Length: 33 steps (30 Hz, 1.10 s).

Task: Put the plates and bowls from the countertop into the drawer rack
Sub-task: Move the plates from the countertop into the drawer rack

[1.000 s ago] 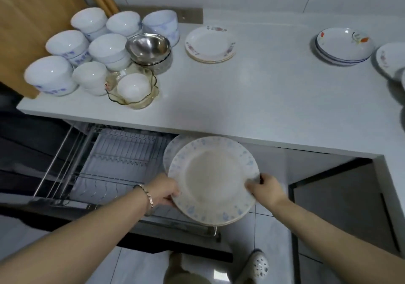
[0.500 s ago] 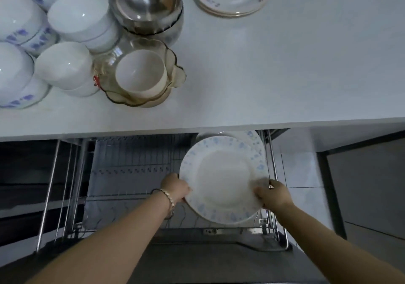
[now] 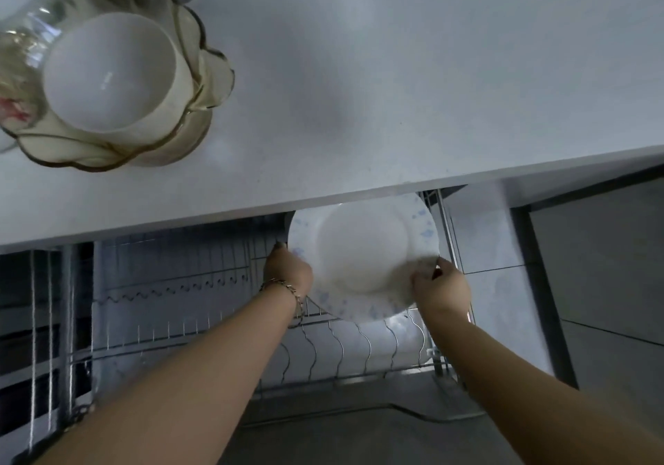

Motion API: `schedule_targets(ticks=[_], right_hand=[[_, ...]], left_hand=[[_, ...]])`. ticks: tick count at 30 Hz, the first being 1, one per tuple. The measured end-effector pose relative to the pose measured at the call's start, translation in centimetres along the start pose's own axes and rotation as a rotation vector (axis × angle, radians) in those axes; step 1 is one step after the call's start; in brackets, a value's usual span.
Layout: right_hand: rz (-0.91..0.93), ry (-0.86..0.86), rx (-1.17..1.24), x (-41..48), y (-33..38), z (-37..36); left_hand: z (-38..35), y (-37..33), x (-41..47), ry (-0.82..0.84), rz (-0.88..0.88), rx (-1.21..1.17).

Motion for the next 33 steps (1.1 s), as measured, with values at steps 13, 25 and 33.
schedule_targets(ticks=[13, 25, 33], right_hand=[[-0.004, 0.059, 0.04, 0.5, -0.3, -1.8], [0.262, 0.544, -0.342, -2.4, 3.4, 6.7], [0.469, 0.319, -0.265, 2.7, 10.3, 26.5]], left_hand=[[-4.0, 1.9, -1.1, 0.243, 0.274, -0.556], [0.8, -7.7, -11.3, 0.338, -0.414, 0.377], [2.4, -26.5, -25.1, 0.308, -0.686, 0.177]])
Point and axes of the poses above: each hand's wrist, its own x-axis towards the middle knuckle, its own z-axis out of the back of the hand, y = z × x, the point moved 10 cm from there along x, towards the middle knuckle, and after that the axes turned 12 degrees about -y, right-handed, at the moved point
